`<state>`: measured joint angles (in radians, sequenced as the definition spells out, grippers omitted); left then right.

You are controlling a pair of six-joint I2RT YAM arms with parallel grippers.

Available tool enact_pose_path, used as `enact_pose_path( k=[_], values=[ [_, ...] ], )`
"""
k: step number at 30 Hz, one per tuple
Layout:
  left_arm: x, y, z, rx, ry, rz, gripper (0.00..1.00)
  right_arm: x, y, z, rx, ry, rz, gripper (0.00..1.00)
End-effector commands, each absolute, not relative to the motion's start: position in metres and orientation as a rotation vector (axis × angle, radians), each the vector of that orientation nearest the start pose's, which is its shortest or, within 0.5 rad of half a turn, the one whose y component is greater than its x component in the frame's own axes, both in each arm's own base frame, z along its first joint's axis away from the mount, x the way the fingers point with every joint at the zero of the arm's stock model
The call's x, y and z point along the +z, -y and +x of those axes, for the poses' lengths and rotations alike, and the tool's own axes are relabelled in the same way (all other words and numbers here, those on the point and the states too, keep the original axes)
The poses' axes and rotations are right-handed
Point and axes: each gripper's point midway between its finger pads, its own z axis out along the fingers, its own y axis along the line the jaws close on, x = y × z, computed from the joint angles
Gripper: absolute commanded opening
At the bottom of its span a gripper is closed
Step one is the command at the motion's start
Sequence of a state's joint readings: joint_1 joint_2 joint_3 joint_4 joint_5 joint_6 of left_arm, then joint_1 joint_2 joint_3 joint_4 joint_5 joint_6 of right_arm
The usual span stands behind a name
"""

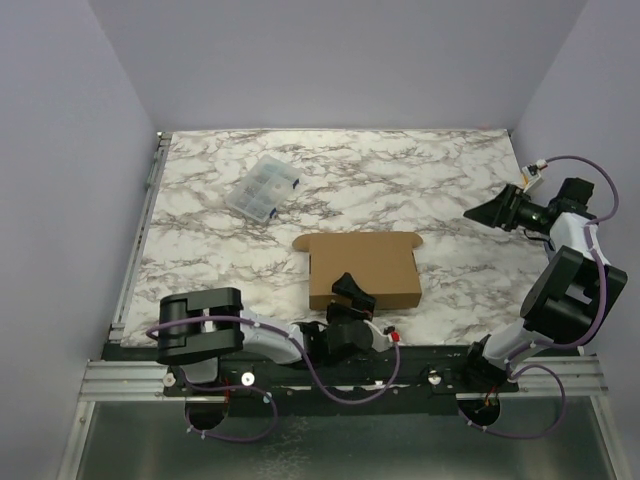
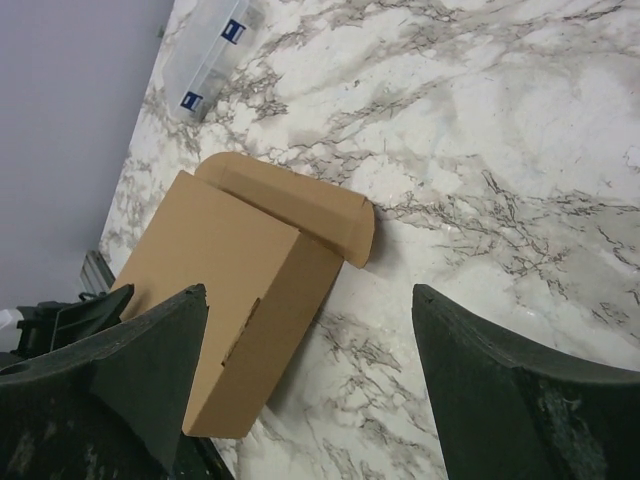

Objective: Fold the paper box
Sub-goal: Close the paper box at the center of the board.

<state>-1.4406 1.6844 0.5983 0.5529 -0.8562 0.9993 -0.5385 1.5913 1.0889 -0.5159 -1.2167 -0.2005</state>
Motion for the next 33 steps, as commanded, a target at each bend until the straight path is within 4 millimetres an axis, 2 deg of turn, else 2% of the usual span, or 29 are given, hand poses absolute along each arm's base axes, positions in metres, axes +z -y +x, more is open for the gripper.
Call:
enact_pose_path(
  k=[1,5,8,9,11,14,16,18,21,23,25,26,29,31,33],
  values=[
    [0.085,0.33,0.168,0.295,-1.461,1.524,0.99,0.164,0.013,0.341,1.06,-2.048,-0.134,0.87],
    [0.097,0.337,0.139,0.015,-1.692,1.431,0.99,0.163,-0.006,0.343,1.028,-2.054,-0.292,0.89],
    [0.118,0.34,0.116,-0.225,-1.847,1.295,0.99,0.159,-0.039,0.345,0.987,-2.063,-0.514,0.94],
    [0.131,0.339,0.109,-0.316,-1.872,1.238,0.99,0.157,-0.051,0.347,0.965,-2.06,-0.591,0.98],
    [0.138,0.332,0.096,-0.462,-1.941,1.126,0.99,0.155,-0.072,0.353,0.929,-2.048,-0.714,1.0],
    [0.125,0.313,0.086,-0.534,-2.035,1.025,0.99,0.161,-0.09,0.366,0.976,-2.015,-0.767,1.0],
    [0.121,0.309,0.076,-0.616,-2.126,0.923,0.99,0.168,-0.103,0.37,1.034,-1.983,-0.804,1.0],
    [0.119,0.316,0.056,-0.812,-2.224,0.794,0.94,0.164,-0.12,0.374,1.039,-1.963,-0.894,1.0],
    [0.121,0.333,0.033,-1.136,-2.333,0.503,0.81,0.146,-0.15,0.385,1.04,-1.975,-1.036,0.98],
    [0.123,0.338,0.036,-1.229,-2.333,0.338,0.72,0.137,-0.163,0.395,1.073,-2.025,-1.048,0.92],
    [0.12,0.338,0.048,-1.304,-2.302,0.129,0.49,0.128,-0.168,0.407,1.057,-2.082,-1.017,0.8],
    [0.117,0.338,0.053,-1.357,-2.291,0.007,0.41,0.121,-0.169,0.411,1.034,-2.109,-0.999,0.73],
    [0.101,0.336,0.073,-1.386,-2.27,-0.185,0.38,0.1,-0.169,0.415,0.97,-2.167,-0.977,0.6],
    [0.094,0.34,0.086,-1.389,-2.264,-0.223,0.38,0.083,-0.169,0.414,0.926,-2.223,-0.987,0.51],
    [0.083,0.342,0.102,-1.354,-2.301,-0.252,0.38,0.068,-0.166,0.407,0.922,-2.274,-0.992,0.37]
  ],
)
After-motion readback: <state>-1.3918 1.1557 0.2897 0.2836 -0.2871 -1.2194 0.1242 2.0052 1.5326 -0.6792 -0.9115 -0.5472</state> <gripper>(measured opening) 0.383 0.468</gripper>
